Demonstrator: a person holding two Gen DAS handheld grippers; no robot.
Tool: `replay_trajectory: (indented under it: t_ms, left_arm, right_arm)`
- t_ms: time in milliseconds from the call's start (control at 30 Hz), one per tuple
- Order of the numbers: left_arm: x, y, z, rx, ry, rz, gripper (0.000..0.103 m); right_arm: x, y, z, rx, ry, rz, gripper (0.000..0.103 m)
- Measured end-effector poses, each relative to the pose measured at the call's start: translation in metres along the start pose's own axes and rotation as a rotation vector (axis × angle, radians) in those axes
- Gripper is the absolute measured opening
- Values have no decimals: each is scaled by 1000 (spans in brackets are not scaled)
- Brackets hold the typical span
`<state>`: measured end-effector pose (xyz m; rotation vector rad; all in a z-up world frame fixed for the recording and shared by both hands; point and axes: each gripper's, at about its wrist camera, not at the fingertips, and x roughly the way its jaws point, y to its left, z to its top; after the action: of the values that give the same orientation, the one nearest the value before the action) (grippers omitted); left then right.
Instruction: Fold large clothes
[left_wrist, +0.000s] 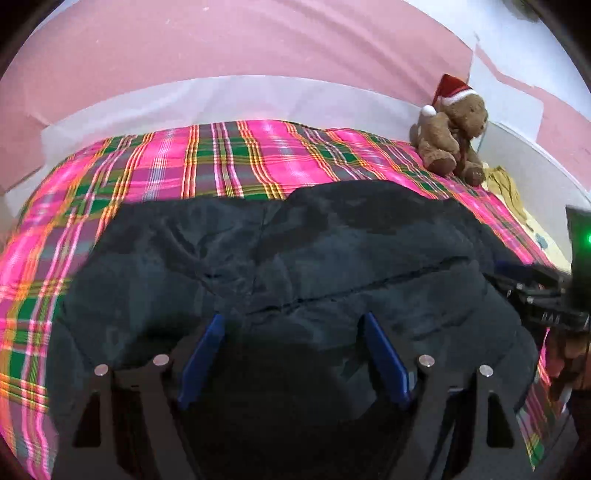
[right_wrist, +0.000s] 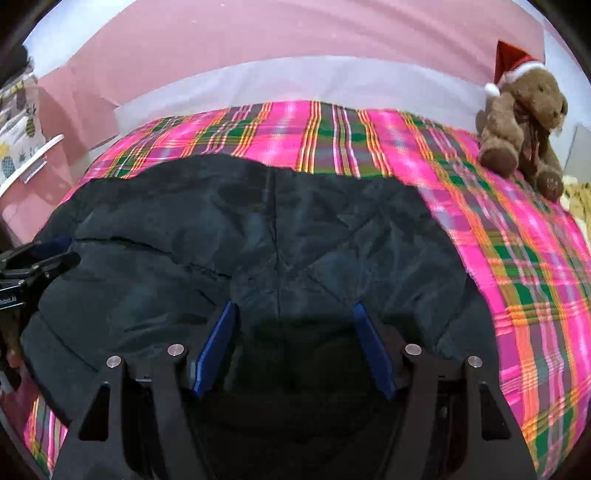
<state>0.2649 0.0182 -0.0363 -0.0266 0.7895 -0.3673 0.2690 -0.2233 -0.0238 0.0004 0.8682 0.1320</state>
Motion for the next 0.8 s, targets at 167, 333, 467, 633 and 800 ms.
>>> replay_trajectory:
  t_ms: [167, 333, 467, 633, 800]
  left_arm:
    - [15, -8, 0, 20, 15, 57, 81]
    - [19, -10, -3, 6, 5, 88, 82]
    - [12, -11, 1, -26, 27, 103, 81]
    - [-21, -31, 7, -20, -4, 98, 75]
    - [-4, -65, 8, 57, -10, 74, 75]
  right_arm:
    - [16, 1, 1, -37, 21, -16, 68]
    - [14, 1, -3, -20, 8, -16, 68]
    - [-6, -2, 3, 33, -1, -14, 68]
    - [-44, 5, 8, 41, -81, -4, 68]
    - [-15, -12, 4, 82, -59, -44, 68]
